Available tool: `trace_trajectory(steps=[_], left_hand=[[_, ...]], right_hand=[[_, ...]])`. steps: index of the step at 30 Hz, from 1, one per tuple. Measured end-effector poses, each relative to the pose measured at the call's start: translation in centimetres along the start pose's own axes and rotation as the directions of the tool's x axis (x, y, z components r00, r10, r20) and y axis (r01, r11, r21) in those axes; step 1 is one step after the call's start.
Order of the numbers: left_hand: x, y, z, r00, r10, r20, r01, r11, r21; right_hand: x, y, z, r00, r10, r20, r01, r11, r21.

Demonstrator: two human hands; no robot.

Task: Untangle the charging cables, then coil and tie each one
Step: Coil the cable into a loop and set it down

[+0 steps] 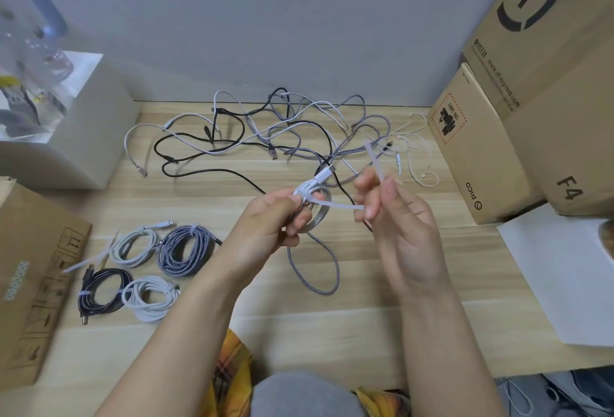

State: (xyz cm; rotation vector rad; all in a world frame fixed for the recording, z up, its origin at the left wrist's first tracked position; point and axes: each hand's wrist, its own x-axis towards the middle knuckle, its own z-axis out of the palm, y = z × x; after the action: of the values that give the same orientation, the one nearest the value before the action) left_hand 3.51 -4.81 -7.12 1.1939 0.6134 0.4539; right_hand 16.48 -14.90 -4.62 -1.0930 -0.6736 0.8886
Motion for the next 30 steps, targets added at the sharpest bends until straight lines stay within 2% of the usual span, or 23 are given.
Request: trace_trajectory(steps=[3, 7, 11, 13, 22, 26, 30], left_hand=[[-0.1, 0.2, 0.2, 0.999, 0.042, -0.027, -0.039, 0.992, 0.119], [-0.2, 0.3, 0.3, 0.998, 0.066, -0.01, -0.063, 0.981, 0.182], [-0.1, 0.5, 0.2, 0.996, 0.068, -0.051, -0.061, 0.99, 0.127], [-0.1, 0.6, 0.2, 0.995, 0.083, -0.052, -0.076, 0.989, 0.123], [-0.5, 1.1, 0.0, 0.994, 0.105, -0.02, -0.101, 0.987, 0.124], [-0.7, 1.3, -0.2, 0.994, 0.11, 0.025, -0.112, 0.986, 0.123], [-0.7, 1.3, 0.1, 0.993, 0.102, 0.056, -0.108, 0.988, 0.11]], right_hand=[[-0.1, -1.0, -0.2, 0.999, 0.037, -0.003, -0.037, 0.999, -0.021], [0.0, -1.1, 0.1, 0.994, 0.101, -0.052, -0.105, 0.992, -0.072], [0.0, -0.8, 0.4, 0.984, 0.124, -0.131, -0.147, 0.971, -0.189], [0.0, -0.7, 0.5, 0.983, 0.125, -0.134, -0.158, 0.948, -0.276], [0.1, -0.5, 0.3, 0.989, 0.095, -0.113, -0.138, 0.87, -0.473], [0.1, -0.9, 0.3, 0.99, 0.115, -0.076, -0.138, 0.861, -0.49], [0.1, -0.2, 0.6, 0.994, 0.069, -0.079, -0.101, 0.836, -0.539]])
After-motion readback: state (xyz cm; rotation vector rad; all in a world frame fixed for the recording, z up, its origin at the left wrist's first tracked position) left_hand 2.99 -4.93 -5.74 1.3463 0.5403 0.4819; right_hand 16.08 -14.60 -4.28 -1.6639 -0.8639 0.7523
